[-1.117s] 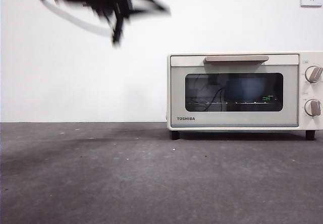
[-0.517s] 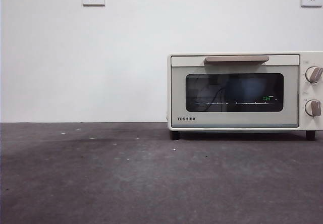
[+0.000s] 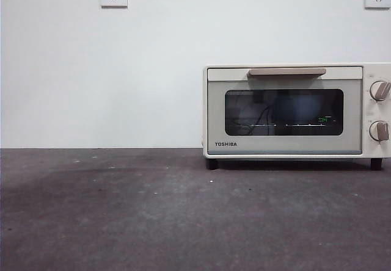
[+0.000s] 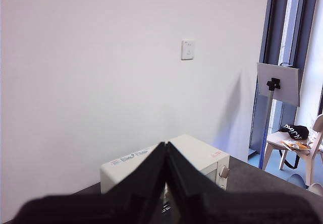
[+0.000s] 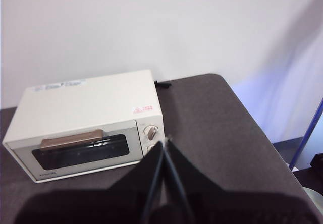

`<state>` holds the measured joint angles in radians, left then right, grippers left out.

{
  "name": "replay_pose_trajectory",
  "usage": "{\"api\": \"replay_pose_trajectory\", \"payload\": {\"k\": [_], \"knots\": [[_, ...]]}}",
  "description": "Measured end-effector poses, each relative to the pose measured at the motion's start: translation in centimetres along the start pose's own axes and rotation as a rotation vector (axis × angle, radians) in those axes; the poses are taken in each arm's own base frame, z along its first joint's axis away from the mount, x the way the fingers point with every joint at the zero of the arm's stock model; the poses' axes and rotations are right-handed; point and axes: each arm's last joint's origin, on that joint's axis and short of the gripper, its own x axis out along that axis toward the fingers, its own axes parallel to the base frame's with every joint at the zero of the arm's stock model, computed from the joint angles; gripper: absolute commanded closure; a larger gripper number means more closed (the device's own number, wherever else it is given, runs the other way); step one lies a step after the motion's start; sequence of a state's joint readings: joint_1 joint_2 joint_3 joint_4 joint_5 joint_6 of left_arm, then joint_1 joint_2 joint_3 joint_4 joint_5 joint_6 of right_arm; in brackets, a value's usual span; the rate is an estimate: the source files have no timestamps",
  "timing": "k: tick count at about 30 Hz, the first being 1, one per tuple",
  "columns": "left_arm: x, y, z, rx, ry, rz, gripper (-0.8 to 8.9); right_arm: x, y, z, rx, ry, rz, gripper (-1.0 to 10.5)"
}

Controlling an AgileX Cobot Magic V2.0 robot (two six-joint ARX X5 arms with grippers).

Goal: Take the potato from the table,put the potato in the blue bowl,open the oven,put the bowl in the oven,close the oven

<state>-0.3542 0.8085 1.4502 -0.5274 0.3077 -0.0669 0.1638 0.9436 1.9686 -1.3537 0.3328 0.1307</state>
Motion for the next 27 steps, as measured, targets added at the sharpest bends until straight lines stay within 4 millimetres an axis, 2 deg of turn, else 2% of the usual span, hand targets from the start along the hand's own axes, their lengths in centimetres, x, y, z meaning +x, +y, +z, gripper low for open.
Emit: {"api": "replay_pose_trajectory", "payload": {"k": [7,10,13,16,18,21,24,27], "knots": [[0.9,0.4,-0.5,0.047,0.044,0.034,8.17,2.9,1.1,0.7,-0.024,0.069,-0.009,9.5],[2.0,1.2,-1.7,0.151,0.165,0.109,8.17,4.6,1.7,1.0,-0.039,0.111,-0.015,9.5],[3.4,3.3,-3.7,0.250,0.291,0.253,8.18,6.6,2.5,1.2,-0.056,0.160,-0.021,9.5],[4.4,6.1,-6.8,0.270,0.336,0.329,8.18,9.0,3.3,1.4,-0.075,0.216,-0.028,9.5],[3.8,7.4,-9.8,0.255,0.336,0.338,8.18,11.0,4.0,1.4,-0.091,0.262,-0.034,9.5],[1.6,6.9,-13.4,0.296,0.225,0.369,8.18,14.0,5.0,1.2,-0.115,0.331,-0.044,9.5],[-0.6,6.1,-16.9,0.358,0.085,0.481,8.18,16.8,6.0,0.8,-0.139,0.399,-0.053,9.5],[-2.2,5.8,-22.1,0.338,0.051,0.552,8.17,19.9,7.0,0.2,-0.164,0.472,-0.062,9.5]]}}
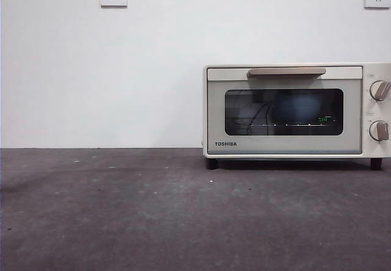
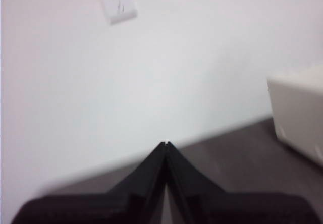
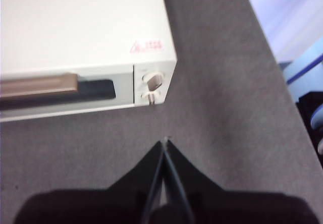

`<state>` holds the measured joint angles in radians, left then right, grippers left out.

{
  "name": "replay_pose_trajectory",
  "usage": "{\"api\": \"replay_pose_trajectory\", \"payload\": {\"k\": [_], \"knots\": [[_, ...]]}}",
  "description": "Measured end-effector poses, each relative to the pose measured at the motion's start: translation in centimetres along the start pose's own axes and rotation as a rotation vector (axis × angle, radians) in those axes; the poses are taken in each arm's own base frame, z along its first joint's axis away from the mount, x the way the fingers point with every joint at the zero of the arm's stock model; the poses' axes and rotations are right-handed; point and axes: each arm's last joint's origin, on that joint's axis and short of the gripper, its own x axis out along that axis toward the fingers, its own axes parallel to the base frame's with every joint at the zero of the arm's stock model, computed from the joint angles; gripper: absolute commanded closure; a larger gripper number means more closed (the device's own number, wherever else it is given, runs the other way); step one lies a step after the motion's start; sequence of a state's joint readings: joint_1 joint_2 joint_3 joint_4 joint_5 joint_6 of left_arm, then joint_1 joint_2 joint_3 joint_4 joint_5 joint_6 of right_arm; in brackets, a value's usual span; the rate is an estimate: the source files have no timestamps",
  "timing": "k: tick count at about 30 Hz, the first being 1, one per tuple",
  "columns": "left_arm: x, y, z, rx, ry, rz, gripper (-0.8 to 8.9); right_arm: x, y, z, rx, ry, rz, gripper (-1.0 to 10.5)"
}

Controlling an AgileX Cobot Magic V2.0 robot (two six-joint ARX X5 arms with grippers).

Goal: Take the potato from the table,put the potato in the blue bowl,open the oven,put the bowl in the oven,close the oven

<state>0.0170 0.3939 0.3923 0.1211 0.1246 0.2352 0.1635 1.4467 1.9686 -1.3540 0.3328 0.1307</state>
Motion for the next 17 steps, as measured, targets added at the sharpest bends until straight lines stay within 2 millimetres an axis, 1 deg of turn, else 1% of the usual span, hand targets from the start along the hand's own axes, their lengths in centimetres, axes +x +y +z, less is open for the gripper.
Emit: {"api": "replay_pose_trajectory", "payload": {"k": [2,4,5,7,8,10,14,17], "knots": [[-0.9,-1.1,-4.4,-0.055,0.097,-0.009,8.17,2.2,0.8,0.5,-0.018,0.053,-0.007,9.5],[-1.6,-2.0,-7.6,-0.099,0.174,-0.009,8.18,4.1,1.6,0.9,-0.035,0.100,-0.013,9.5],[-1.9,-2.3,-8.8,-0.119,0.195,-0.007,8.18,5.1,1.9,1.1,-0.043,0.124,-0.016,9.5],[-2.4,-2.7,-10.2,-0.158,0.202,0.000,8.18,6.8,2.5,1.3,-0.057,0.164,-0.022,9.5],[-2.5,-2.8,-10.7,-0.180,0.198,0.005,8.17,7.6,2.8,1.3,-0.064,0.183,-0.024,9.5],[-2.8,-2.9,-11.0,-0.212,0.224,0.013,8.18,9.0,3.3,1.4,-0.075,0.216,-0.028,9.5],[-3.4,-3.1,-12.1,-0.236,0.345,0.037,8.17,11.4,4.1,1.4,-0.094,0.269,-0.035,9.5],[-3.6,-3.0,-11.7,-0.248,0.302,0.074,8.17,12.7,4.6,1.9,-0.083,0.240,-0.032,9.5]]}}
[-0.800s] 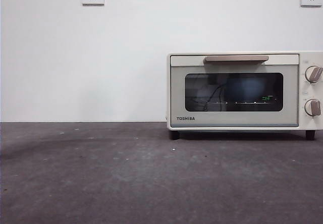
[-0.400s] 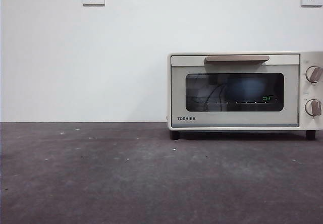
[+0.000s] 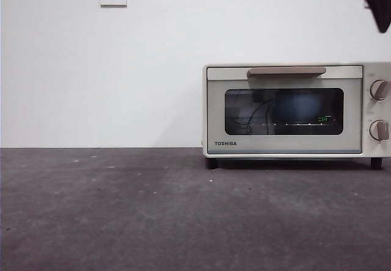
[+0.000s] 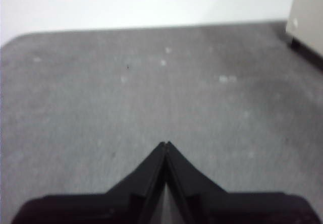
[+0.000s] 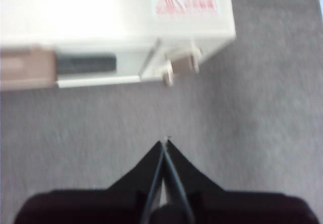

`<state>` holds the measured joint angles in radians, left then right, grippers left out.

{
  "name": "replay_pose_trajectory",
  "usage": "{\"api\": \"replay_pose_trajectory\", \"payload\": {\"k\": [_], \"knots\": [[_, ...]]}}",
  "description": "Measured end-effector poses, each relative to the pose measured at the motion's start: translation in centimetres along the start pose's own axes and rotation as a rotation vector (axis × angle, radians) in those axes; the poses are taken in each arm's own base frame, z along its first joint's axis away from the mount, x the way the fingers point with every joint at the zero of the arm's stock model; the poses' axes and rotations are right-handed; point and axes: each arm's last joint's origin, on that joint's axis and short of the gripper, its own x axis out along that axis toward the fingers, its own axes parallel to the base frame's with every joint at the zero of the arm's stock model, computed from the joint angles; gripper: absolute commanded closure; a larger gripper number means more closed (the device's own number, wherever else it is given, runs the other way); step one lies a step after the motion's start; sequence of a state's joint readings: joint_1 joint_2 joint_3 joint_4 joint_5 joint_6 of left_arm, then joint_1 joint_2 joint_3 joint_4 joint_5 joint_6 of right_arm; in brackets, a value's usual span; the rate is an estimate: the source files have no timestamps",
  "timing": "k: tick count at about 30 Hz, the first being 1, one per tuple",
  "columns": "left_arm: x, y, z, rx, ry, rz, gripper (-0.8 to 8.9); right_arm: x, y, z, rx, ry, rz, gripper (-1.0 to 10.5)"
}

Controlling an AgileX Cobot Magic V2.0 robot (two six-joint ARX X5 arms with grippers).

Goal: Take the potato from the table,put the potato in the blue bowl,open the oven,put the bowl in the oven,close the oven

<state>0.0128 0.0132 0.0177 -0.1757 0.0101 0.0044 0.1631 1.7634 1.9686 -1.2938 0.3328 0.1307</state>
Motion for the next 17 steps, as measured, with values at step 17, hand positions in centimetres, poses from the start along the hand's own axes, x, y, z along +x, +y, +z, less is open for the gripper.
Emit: {"api": "replay_pose_trajectory", "payload": {"k": [17], "knots": [[0.6,0.0,-0.4,-0.018,0.071,0.000,8.17,-0.4,0.1,4.8,0.165,-0.460,0.064,9.5]]}}
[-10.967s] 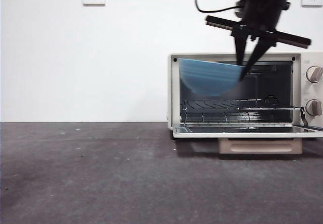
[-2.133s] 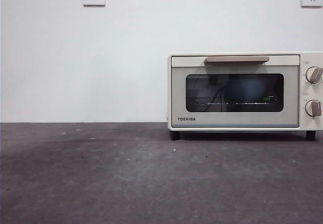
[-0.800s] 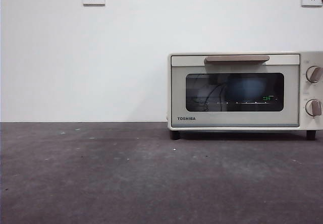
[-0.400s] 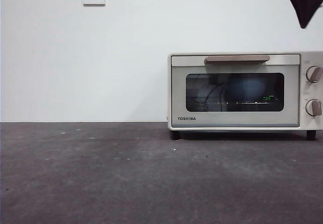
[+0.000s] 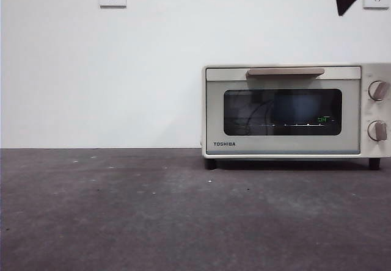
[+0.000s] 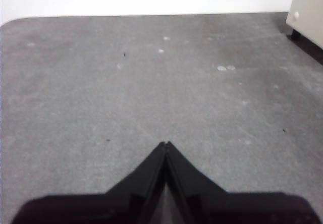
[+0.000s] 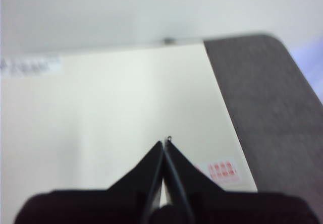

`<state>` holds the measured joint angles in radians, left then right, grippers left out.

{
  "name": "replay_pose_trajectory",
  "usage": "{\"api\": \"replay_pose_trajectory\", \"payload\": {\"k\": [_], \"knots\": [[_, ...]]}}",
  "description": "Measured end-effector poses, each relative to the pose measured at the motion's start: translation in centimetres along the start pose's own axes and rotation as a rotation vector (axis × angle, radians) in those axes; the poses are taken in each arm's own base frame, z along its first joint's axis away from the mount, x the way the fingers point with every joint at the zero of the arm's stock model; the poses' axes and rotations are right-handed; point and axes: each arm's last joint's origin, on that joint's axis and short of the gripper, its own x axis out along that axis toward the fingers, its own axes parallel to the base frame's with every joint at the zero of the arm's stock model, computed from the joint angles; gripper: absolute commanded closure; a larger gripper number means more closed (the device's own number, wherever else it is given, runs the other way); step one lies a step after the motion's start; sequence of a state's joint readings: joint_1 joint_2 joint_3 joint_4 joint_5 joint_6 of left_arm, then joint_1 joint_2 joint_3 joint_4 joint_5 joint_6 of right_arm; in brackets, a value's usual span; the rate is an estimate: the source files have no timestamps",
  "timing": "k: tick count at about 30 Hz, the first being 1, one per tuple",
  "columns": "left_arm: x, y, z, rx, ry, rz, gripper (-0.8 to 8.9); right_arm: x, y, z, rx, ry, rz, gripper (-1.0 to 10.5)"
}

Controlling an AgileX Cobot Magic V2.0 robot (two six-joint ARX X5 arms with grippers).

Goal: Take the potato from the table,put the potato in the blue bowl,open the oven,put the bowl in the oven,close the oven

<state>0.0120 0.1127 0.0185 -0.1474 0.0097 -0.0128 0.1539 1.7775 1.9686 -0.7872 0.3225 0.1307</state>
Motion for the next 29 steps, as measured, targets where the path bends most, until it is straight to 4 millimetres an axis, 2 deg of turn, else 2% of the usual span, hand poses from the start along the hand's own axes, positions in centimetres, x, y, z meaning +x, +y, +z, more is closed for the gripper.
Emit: {"api": "replay_pose_trajectory", "payload": {"k": [3,5,8,11,14,17,20,23,26,29], "knots": [[0.1,0.0,-0.1,0.000,0.021,0.000,8.17,-0.2,-0.4,0.1,0.006,-0.005,-0.011,9.5],[0.2,0.0,-0.2,0.000,0.032,0.000,8.17,-1.2,-0.5,0.2,0.010,-0.024,-0.008,9.5],[0.3,0.0,-0.3,0.000,0.048,0.000,8.17,-4.3,-0.6,0.3,0.024,-0.107,0.022,9.5],[0.4,0.0,-0.4,-0.001,0.064,0.000,8.17,-8.1,-0.7,-0.3,0.070,-0.283,0.086,9.5],[0.5,0.0,-0.6,-0.001,0.080,0.001,8.17,-10.7,-1.7,-2.7,0.132,-0.464,0.133,9.5],[0.5,0.0,-0.7,-0.001,0.094,0.001,8.17,-12.3,-3.4,-7.3,0.172,-0.557,0.130,9.5],[0.6,0.0,-0.7,-0.001,0.104,0.001,8.17,-13.9,-5.4,-13.3,0.176,-0.582,0.096,9.5],[0.7,0.0,-0.8,-0.001,0.115,0.001,8.17,-15.4,-7.6,-18.5,0.222,-0.691,0.042,9.5],[0.7,0.0,-0.9,-0.001,0.126,0.002,8.17,-15.3,-9.2,-23.5,0.273,-0.800,-0.025,9.5],[0.7,0.0,-0.9,-0.001,0.127,0.001,8.17,-12.9,-9.6,-28.3,0.263,-0.780,-0.056,9.5]]}}
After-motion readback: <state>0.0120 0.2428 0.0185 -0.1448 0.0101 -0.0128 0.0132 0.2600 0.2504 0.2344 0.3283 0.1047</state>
